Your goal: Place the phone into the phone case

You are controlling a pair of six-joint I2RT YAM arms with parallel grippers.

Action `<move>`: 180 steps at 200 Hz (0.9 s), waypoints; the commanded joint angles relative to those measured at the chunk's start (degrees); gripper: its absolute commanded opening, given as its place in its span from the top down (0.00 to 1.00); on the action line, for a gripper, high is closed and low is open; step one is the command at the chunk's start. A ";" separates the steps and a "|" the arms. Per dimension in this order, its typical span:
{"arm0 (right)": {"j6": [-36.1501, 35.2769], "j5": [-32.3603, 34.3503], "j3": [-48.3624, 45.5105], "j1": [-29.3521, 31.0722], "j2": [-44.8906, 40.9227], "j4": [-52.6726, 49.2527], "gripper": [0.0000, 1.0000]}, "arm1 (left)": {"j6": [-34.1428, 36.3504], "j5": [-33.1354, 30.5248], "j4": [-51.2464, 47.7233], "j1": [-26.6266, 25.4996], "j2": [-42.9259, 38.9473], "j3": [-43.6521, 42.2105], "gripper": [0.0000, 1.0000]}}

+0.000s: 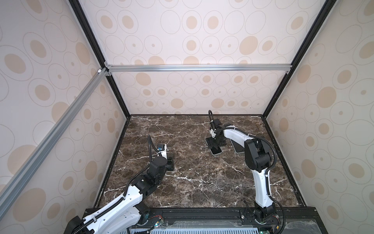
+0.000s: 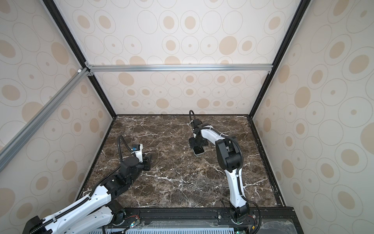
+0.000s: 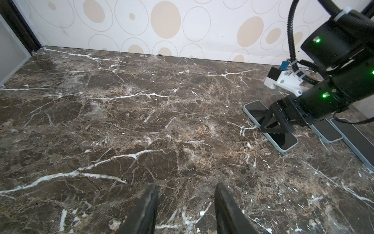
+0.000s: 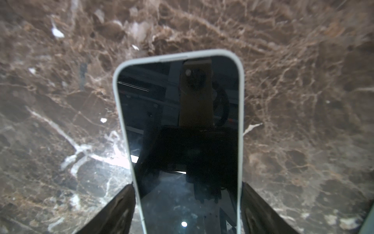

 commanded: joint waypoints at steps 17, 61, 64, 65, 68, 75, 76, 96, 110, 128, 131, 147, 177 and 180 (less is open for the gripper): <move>0.69 -1.43 0.07 -0.23 -3.97 -0.74 0.14 | -0.42 -2.25 2.10 0.56 -0.70 0.47 0.55; 2.55 3.02 -6.95 -0.47 -16.23 5.16 0.12 | 4.71 -13.02 11.68 2.32 -0.68 -1.94 0.48; 2.79 3.90 -8.34 -0.56 -17.91 6.25 0.13 | 5.35 -14.24 12.82 2.61 -0.64 -2.24 0.47; 2.88 4.15 -8.79 -0.63 -18.50 6.63 0.13 | 5.61 -14.42 13.18 2.75 -0.62 -2.38 0.46; 3.02 5.04 -10.04 -0.81 -20.21 7.83 0.12 | 6.20 -15.66 14.38 3.18 -0.52 -2.75 0.46; 3.26 6.96 -13.89 -1.34 -24.38 10.35 0.12 | 7.81 -17.77 17.70 4.45 -0.38 -3.75 0.46; 3.29 7.22 -14.42 -1.37 -24.99 10.66 0.12 | 8.03 -18.03 18.12 4.68 -0.36 -3.92 0.46; 2.33 12.54 -25.18 -3.94 -37.06 16.44 0.12 | 11.95 -20.51 28.22 9.51 1.58 -8.19 0.42; -0.20 17.22 -33.87 -6.17 -45.63 21.54 0.12 | 13.45 -20.34 33.66 13.87 4.23 -10.53 0.39; -5.69 20.69 -46.02 -10.70 -54.93 30.21 0.07 | 16.07 -17.91 38.96 18.38 7.89 -12.47 0.37; -6.47 21.35 -48.10 -11.11 -56.15 32.13 0.06 | 16.59 -17.01 40.09 18.99 8.29 -12.78 0.36; -10.78 21.48 -58.79 -14.57 -61.11 43.01 0.02 | 19.44 -12.60 44.26 22.44 11.27 -13.22 0.34; -15.43 16.33 -70.74 -18.11 -61.03 59.07 0.02 | 22.20 -4.08 52.73 27.99 17.18 -14.67 0.33; -15.46 15.47 -71.35 -18.52 -60.66 60.00 0.02 | 22.40 -3.07 53.71 28.51 17.83 -14.88 0.33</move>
